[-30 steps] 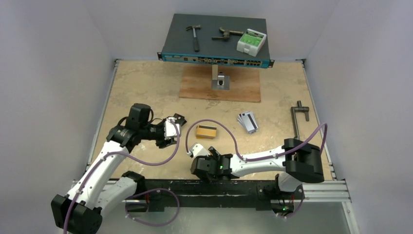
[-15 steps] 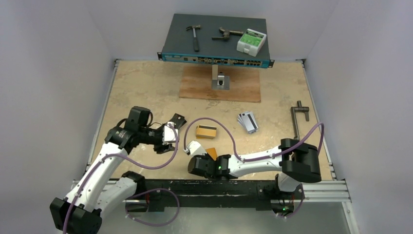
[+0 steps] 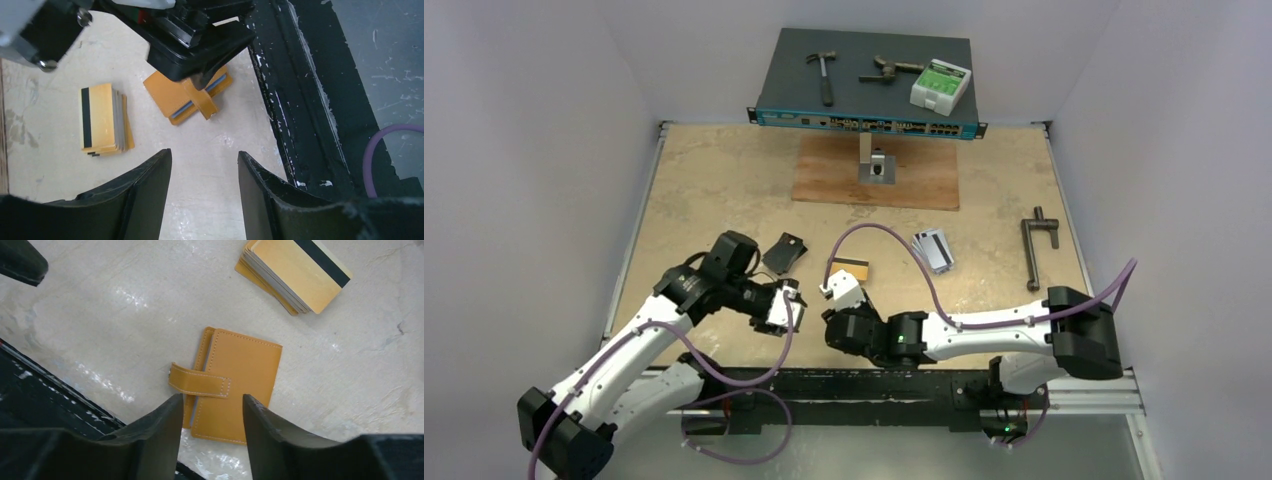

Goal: Put the credit cards into the card holder
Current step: Pick up the card holder from the center of the board.

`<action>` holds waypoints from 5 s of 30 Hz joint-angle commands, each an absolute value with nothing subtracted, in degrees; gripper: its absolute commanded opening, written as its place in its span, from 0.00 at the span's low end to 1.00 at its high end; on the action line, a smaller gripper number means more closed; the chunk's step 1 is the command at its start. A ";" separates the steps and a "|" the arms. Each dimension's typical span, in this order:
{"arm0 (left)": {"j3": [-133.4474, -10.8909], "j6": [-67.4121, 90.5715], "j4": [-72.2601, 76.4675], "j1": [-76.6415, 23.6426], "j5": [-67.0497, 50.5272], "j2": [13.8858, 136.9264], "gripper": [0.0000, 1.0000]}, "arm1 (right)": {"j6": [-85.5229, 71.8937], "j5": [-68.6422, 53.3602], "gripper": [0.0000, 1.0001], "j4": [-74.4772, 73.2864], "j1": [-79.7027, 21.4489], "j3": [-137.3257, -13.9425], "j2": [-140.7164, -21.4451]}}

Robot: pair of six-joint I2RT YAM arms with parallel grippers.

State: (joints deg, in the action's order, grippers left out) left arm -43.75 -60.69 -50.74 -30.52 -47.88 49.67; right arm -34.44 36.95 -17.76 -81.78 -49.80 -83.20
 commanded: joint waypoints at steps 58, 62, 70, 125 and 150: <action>-39.20 -66.50 -50.97 -30.81 -50.49 44.41 0.44 | -19.58 45.55 0.59 1.82 -84.33 -41.98 -84.04; -38.11 -65.68 -51.95 -30.70 -48.78 40.18 0.43 | -12.34 43.27 0.60 8.61 -84.29 -41.68 -88.92; -39.69 -63.30 -55.52 -30.33 -48.59 36.48 0.43 | -3.19 47.32 0.57 12.98 -82.68 -46.82 -100.42; -20.52 -81.77 -27.84 -33.99 -49.64 22.50 0.54 | -46.74 4.11 0.00 35.60 -60.90 -41.12 -71.19; -21.78 -93.37 -26.80 -34.45 -46.19 16.11 0.03 | -59.10 0.19 0.00 35.34 -57.48 -44.52 -71.72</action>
